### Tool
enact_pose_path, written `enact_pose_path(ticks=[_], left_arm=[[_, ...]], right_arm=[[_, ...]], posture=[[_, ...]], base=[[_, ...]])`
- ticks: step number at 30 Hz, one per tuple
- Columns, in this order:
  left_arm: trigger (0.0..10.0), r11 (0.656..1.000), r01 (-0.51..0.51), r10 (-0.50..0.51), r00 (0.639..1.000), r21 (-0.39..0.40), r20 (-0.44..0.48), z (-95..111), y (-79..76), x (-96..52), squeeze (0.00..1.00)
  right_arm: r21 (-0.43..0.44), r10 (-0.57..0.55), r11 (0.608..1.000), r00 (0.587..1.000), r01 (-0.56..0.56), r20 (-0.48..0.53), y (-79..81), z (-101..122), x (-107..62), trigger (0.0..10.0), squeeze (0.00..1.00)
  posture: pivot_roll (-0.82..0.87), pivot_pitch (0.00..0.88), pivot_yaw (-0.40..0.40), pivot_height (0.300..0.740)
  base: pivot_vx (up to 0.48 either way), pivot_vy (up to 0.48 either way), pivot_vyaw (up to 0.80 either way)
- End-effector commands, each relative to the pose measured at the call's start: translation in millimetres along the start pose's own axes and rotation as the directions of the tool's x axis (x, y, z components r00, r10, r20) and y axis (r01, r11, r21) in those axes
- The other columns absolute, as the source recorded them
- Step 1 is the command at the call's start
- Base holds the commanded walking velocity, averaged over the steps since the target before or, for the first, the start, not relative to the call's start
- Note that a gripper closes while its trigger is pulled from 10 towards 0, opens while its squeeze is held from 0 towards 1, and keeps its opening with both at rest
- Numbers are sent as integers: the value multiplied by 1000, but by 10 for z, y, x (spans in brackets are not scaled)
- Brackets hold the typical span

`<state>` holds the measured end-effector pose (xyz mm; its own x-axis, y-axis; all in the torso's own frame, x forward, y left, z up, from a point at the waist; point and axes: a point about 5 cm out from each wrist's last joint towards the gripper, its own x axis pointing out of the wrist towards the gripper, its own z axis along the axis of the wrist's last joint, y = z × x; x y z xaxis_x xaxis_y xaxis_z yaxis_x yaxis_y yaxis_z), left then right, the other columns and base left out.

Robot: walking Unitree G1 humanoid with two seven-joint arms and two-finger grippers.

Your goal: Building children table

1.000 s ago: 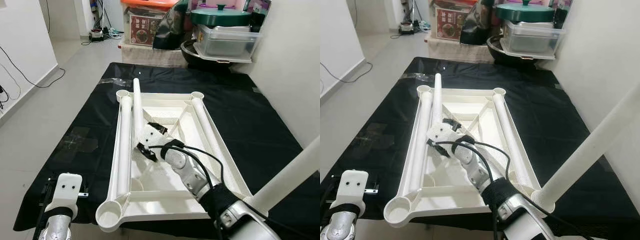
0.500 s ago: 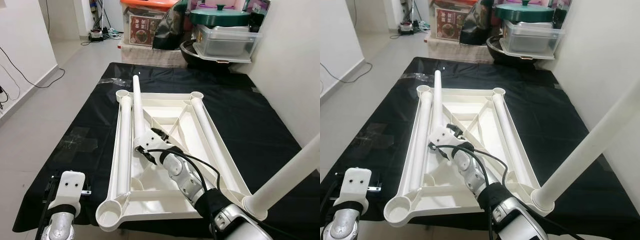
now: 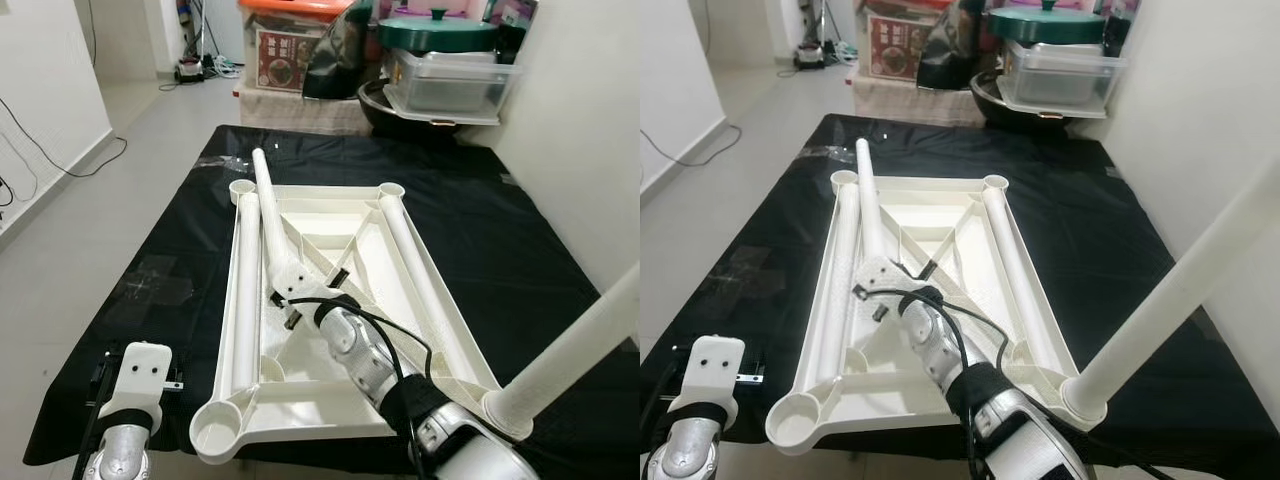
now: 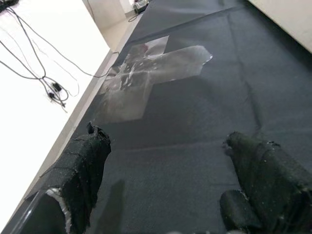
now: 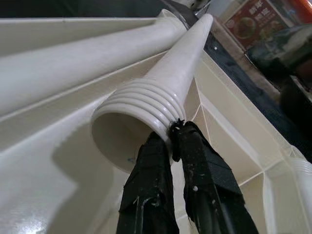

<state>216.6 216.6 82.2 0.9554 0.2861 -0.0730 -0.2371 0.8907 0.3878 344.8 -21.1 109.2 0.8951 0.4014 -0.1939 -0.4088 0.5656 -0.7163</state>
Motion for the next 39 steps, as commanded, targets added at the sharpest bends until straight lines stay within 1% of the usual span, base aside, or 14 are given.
enact_pose_path(ticks=[1,7,8,10,11,12,14,15,18,22,27,31,34,39], left_arm=[[10000,1000,8,-7,1000,20,-25,-47,-25,-9,0],[10000,1000,4,-4,1000,29,-30,-55,-2,-18,0],[10000,1000,3,-2,1000,30,-30,-55,2,-20,0],[10000,1000,2,-1,1000,31,-30,-56,6,-21,0],[10000,1000,-1,2,1000,32,-30,-56,13,-20,0],[10000,999,-2,3,1000,32,-29,-55,18,-19,0],[10000,999,-7,8,1000,33,-28,-54,30,-13,0],[10000,999,-7,8,1000,33,-28,-54,30,-13,0],[10000,999,-11,12,1000,36,-26,-51,39,0,0],[10000,999,-11,12,1000,40,-21,-40,33,20,0],[10000,999,-9,10,1000,43,-17,-36,37,39,0],[10000,999,-8,9,1000,46,-16,-36,42,57,0],[10000,999,-7,8,1000,49,-14,-35,43,62,0],[10000,999,-9,10,1000,54,-19,-57,66,47,0]], right_arm=[[-11,22,1000,999,-23,-24,62,-38,1,10000,0],[35,4,999,1000,-3,-29,62,-27,14,10000,0],[68,-5,998,1000,6,-20,38,-29,12,4706,0],[92,-12,996,1000,13,-14,21,-29,12,4706,0],[116,-40,992,999,40,-4,-27,-32,10,0,0],[131,-60,990,998,59,2,-59,-35,8,0,0],[233,-111,967,994,103,22,-158,-24,2,0,0],[233,-111,967,994,103,22,-158,-24,2,0,0],[352,-237,917,966,188,101,-453,18,-54,0,0],[405,-304,887,941,222,150,-670,1,-140,0,0],[496,-306,849,934,181,184,-769,-27,-214,0,0],[536,-271,834,944,132,190,-769,-115,-261,0,0],[506,-217,859,951,78,221,-750,-191,-331,0,0],[502,-165,865,958,26,235,-838,-356,-509,0,0]], posture=[[164,0,-87,740],[172,0,-86,740],[173,0,-86,740],[172,0,-85,740],[170,0,-83,740],[170,0,-83,740],[166,0,-79,740],[166,0,-79,740],[154,0,-70,740],[143,0,-61,740],[128,0,-53,740],[125,0,-52,740],[127,0,-54,740],[117,0,-53,740]], base=[[0,0,0],[0,0,0],[0,0,0],[0,0,0],[0,0,0],[0,0,0],[0,0,0],[0,0,0],[0,0,0],[0,0,0],[0,0,0],[0,0,0],[0,0,0],[0,0,0]])
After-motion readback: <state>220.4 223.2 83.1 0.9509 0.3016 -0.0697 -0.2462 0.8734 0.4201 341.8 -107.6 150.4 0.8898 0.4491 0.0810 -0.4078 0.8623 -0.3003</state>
